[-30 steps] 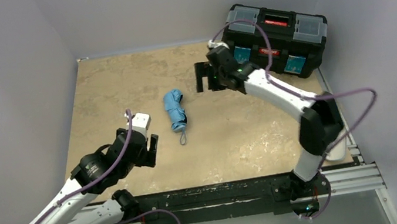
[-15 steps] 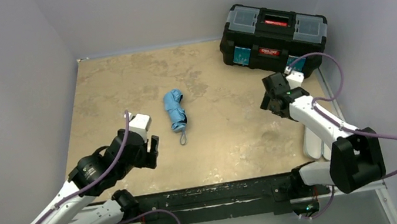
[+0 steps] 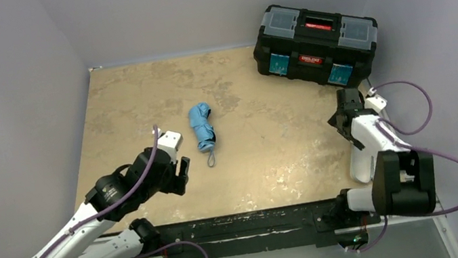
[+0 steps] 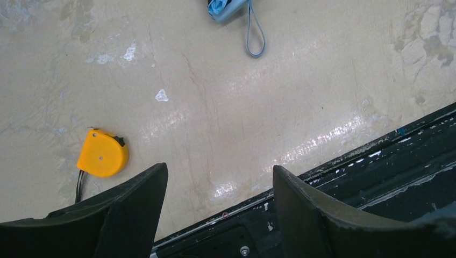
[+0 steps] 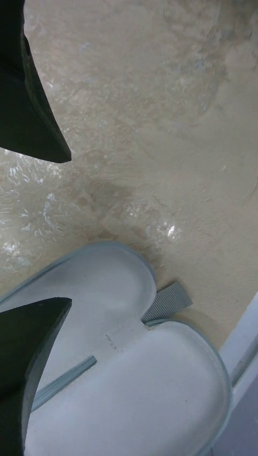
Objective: Put away the umbrella
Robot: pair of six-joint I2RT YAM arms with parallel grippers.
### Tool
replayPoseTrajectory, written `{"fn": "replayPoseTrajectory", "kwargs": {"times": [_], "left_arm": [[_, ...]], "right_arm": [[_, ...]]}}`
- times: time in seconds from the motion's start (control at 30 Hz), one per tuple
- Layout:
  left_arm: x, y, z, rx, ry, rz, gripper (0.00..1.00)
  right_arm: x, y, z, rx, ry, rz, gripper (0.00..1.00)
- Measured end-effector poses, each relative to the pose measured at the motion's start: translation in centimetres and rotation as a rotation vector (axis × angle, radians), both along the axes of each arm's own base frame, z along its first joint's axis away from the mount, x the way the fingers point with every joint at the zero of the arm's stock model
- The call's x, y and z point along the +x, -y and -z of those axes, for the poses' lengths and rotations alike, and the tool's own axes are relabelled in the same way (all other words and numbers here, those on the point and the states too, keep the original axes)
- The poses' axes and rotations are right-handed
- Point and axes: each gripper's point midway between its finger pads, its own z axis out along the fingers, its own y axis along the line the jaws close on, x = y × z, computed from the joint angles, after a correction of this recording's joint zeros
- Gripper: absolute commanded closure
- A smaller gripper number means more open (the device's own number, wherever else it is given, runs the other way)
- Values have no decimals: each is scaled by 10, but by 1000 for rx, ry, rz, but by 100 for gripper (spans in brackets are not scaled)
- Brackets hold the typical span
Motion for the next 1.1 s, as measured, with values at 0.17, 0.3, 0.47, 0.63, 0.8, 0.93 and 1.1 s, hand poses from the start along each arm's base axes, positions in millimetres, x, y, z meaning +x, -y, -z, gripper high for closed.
{"fn": "replayPoseTrajectory", "kwargs": {"times": [0.17, 0.3, 0.47, 0.63, 0.8, 0.93, 1.1], "left_arm": [[-1, -1, -3, -16, 12, 1, 30], [-2, -5, -10, -40, 43, -9, 30], [0, -11, -16, -52, 78, -29, 30], [2, -13, -16, -41, 85, -43, 30], [3, -13, -15, -34, 81, -45, 30], [3, -13, -14, -27, 79, -48, 30], [4, -14, -14, -24, 82, -53, 30]], "right_arm": [[-3, 12, 33, 55, -73, 67, 20], [10, 27, 42, 71, -60, 98, 47], [17, 36, 40, 57, -37, 88, 95], [29, 27, 39, 101, 8, 35, 100], [41, -3, 39, 177, 42, -71, 100], [50, -68, 33, 245, 61, -262, 100], [43, -167, 18, 344, 77, -515, 100]]}}
